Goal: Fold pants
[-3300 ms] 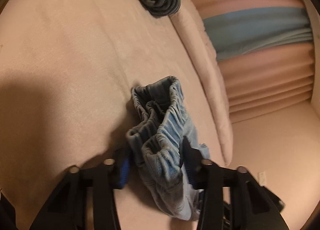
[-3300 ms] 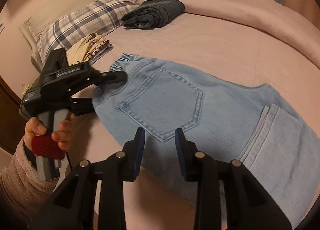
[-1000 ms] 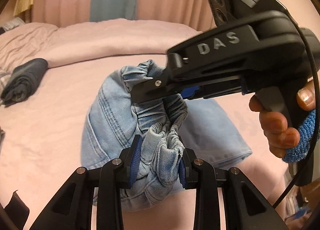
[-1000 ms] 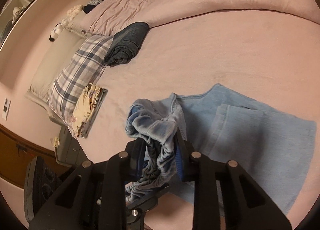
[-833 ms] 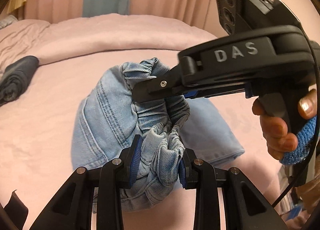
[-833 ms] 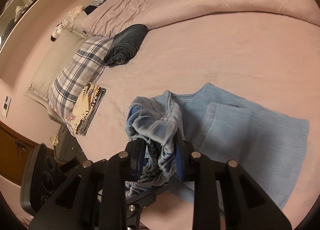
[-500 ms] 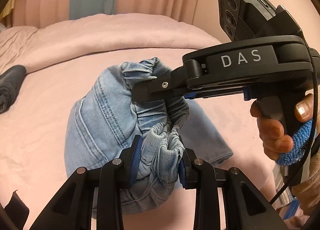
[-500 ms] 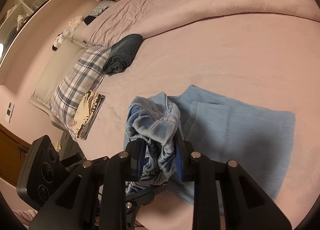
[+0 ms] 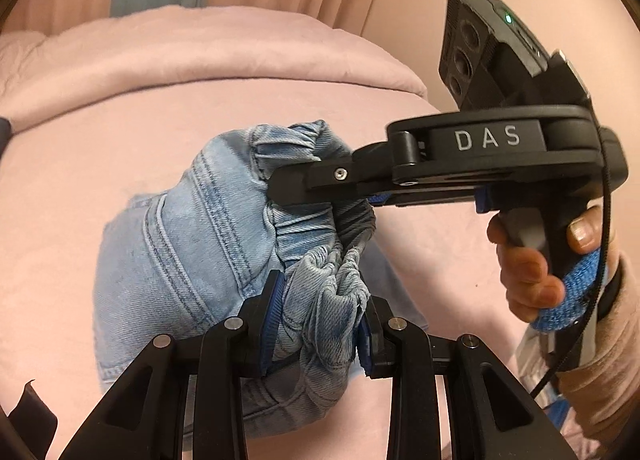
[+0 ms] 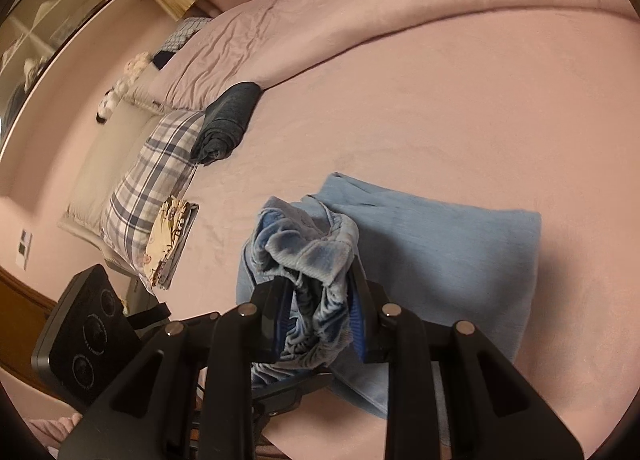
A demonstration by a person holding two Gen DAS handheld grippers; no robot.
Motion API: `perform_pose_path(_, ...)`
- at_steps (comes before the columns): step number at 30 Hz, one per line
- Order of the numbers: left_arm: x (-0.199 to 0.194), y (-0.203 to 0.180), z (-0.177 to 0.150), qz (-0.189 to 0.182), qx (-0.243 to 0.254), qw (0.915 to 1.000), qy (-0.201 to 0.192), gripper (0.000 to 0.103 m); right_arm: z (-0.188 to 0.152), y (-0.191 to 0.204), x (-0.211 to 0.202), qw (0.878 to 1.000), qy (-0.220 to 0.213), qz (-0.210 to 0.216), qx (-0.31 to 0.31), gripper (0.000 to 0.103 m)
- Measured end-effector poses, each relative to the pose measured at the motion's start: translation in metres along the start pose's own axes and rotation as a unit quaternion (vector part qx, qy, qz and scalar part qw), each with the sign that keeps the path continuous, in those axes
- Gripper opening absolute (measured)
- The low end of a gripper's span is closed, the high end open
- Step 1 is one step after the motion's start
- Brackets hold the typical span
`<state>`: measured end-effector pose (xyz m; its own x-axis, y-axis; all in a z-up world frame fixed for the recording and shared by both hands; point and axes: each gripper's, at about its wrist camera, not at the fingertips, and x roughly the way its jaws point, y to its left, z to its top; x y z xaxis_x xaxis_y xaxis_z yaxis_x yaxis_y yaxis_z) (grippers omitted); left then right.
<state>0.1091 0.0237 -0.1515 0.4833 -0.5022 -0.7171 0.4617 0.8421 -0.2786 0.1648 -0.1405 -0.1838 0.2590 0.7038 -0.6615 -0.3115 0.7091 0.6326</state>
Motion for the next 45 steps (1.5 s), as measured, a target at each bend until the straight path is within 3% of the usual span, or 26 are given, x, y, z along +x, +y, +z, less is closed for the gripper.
perform_pose_path(10, 0.01, 0.006, 0.008, -0.004, -0.006, 0.9999, 0.012, 0.031, -0.003, -0.018, -0.001, 1.0, -0.001, 0.012, 0.022, 0.026)
perform_pose_path(19, 0.03, -0.01, 0.021, 0.015, 0.026, 0.9994, 0.015, 0.031, 0.0, -0.04, -0.014, 0.999, -0.016, 0.021, 0.045, 0.026)
perform_pose_path(26, 0.073, -0.015, 0.017, 0.021, 0.023, 0.9978, 0.058, 0.038, 0.001, -0.079, -0.005, 0.997, -0.006, 0.015, 0.077, 0.03)
perform_pose_path(29, 0.066, -0.012, 0.016, 0.0, 0.011, 0.9984, 0.056, 0.041, -0.006, -0.098, -0.001, 0.993, -0.007, 0.037, 0.113, 0.034)
perform_pose_path(33, 0.039, 0.008, 0.016, -0.068, -0.039, 0.9958, 0.046, 0.046, -0.015, -0.108, -0.007, 0.985, -0.011, 0.074, 0.152, 0.049)
perform_pose_path(34, 0.033, 0.013, 0.016, -0.07, -0.046, 0.9957, 0.04, 0.046, -0.017, -0.109, -0.008, 0.984, -0.011, 0.079, 0.16, 0.051)
perform_pose_path(39, 0.025, 0.043, 0.012, -0.022, -0.079, 0.9962, 0.032, 0.046, -0.032, -0.109, -0.009, 0.976, -0.007, 0.104, 0.191, 0.055)
perform_pose_path(41, 0.022, 0.047, 0.009, -0.022, -0.083, 0.9959, 0.028, 0.046, -0.037, -0.105, -0.011, 0.976, -0.003, 0.102, 0.191, 0.058)
perform_pose_path(44, 0.017, 0.043, 0.005, -0.005, -0.074, 0.997, 0.025, 0.046, -0.046, -0.098, -0.011, 0.978, 0.0, 0.097, 0.185, 0.058)
perform_pose_path(45, 0.016, 0.043, 0.003, -0.004, -0.073, 0.997, 0.025, 0.046, -0.049, -0.095, -0.01, 0.981, 0.003, 0.086, 0.176, 0.052)
